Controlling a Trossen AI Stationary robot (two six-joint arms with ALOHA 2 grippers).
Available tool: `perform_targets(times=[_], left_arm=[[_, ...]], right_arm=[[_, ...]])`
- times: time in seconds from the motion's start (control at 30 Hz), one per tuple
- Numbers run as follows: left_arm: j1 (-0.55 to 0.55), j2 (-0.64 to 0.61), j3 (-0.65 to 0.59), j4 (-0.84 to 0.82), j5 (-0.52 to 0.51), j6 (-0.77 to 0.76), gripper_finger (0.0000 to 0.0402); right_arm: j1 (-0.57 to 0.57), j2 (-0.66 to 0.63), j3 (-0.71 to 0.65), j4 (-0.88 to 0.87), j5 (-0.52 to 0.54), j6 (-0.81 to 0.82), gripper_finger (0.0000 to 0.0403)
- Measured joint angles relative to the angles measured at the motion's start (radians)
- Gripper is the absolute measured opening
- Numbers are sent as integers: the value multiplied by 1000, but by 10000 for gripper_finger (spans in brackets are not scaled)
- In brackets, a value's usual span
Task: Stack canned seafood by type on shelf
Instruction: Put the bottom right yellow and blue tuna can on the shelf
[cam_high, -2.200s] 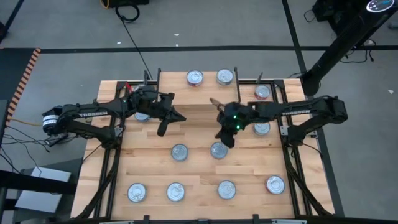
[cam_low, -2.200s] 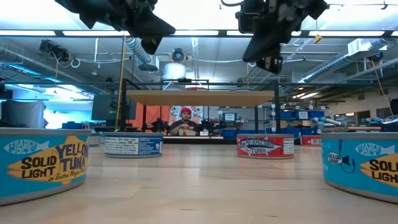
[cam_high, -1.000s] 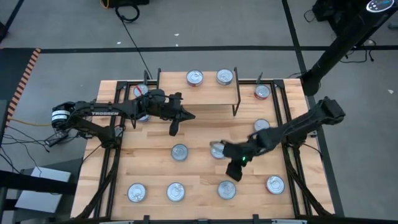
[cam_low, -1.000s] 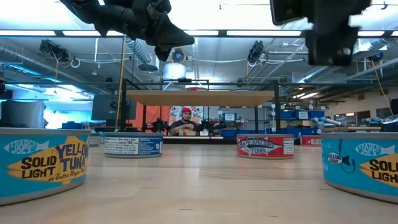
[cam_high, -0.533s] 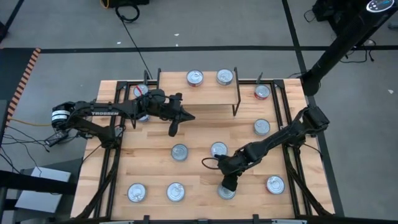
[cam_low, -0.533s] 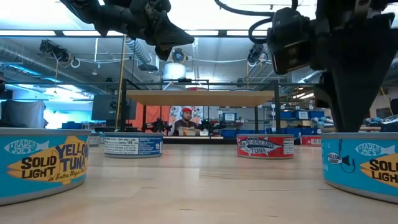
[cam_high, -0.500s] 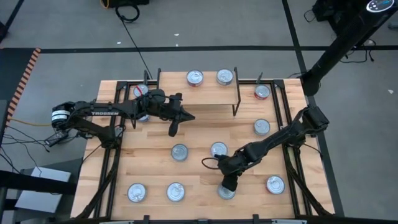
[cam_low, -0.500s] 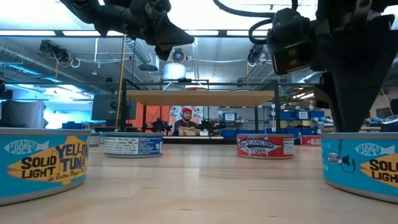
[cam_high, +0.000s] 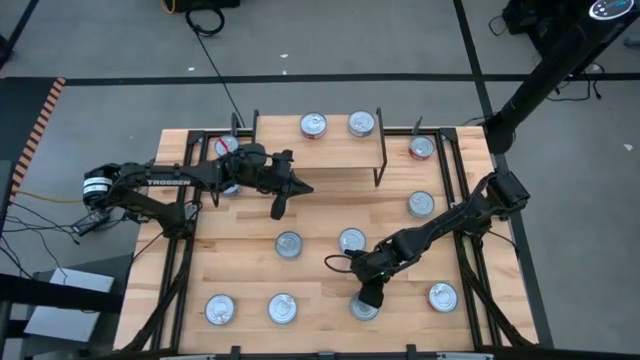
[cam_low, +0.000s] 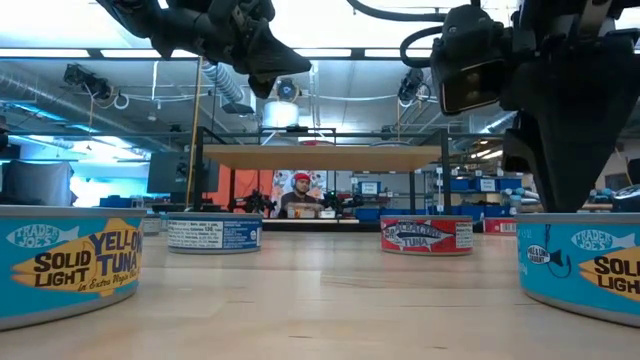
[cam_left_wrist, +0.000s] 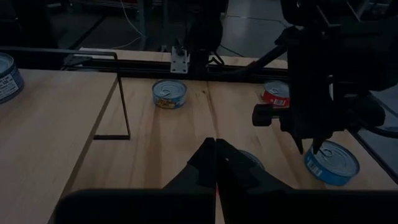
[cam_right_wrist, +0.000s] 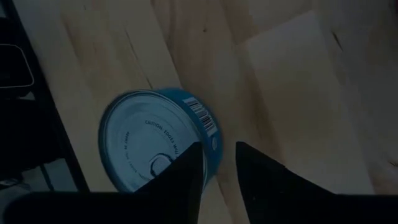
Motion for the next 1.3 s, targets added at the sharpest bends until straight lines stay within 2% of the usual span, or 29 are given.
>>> perform_targets(times=[0.23, 0.63, 1.03, 1.3], left_arm=[[0, 0, 0, -34, 0, -1, 5], [0, 0, 0, -43, 0, -1, 5], [0, 0, 0, -42, 0, -3, 5], [0, 0, 0, -42, 0, -18, 5]], right_arm=[[0, 0, -14, 2, 25, -30, 107], [3, -2, -54, 63, -27, 6, 109], [4, -3, 5, 41, -42, 32, 161], [14, -2, 5, 16, -18, -28, 138]])
